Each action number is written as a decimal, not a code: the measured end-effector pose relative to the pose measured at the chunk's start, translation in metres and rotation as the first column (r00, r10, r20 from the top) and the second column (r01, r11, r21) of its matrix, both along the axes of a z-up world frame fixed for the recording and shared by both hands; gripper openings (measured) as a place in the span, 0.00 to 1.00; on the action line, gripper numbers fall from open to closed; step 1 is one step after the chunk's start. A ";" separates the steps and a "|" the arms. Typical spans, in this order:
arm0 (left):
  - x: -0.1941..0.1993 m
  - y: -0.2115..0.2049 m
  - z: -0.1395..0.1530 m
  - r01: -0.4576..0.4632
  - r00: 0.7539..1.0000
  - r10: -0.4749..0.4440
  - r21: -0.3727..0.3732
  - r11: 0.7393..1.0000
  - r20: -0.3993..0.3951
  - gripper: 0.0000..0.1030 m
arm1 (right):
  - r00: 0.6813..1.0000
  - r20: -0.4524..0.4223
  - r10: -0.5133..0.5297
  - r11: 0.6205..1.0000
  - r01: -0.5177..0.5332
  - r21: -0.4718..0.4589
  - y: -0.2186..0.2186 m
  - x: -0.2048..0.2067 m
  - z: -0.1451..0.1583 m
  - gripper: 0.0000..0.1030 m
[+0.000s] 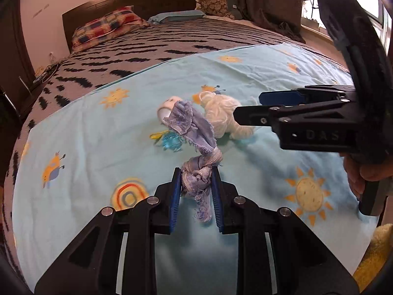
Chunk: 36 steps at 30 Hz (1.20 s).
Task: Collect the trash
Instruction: 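Grasp the blue cloth with the left tool while the right tool grasps the white yarn, then lower the blue cloth and white yarn into the bin and open both tools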
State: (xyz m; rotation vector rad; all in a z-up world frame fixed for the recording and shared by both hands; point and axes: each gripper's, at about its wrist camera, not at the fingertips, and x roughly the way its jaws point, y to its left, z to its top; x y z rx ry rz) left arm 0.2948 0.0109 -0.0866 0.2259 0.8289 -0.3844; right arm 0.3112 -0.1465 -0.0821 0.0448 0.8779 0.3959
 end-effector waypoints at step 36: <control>-0.180 0.004 0.066 -0.010 0.992 0.017 -0.053 0.999 0.126 0.22 | 0.983 0.171 0.061 0.994 -0.045 -0.096 -0.037 -0.219 0.077 0.39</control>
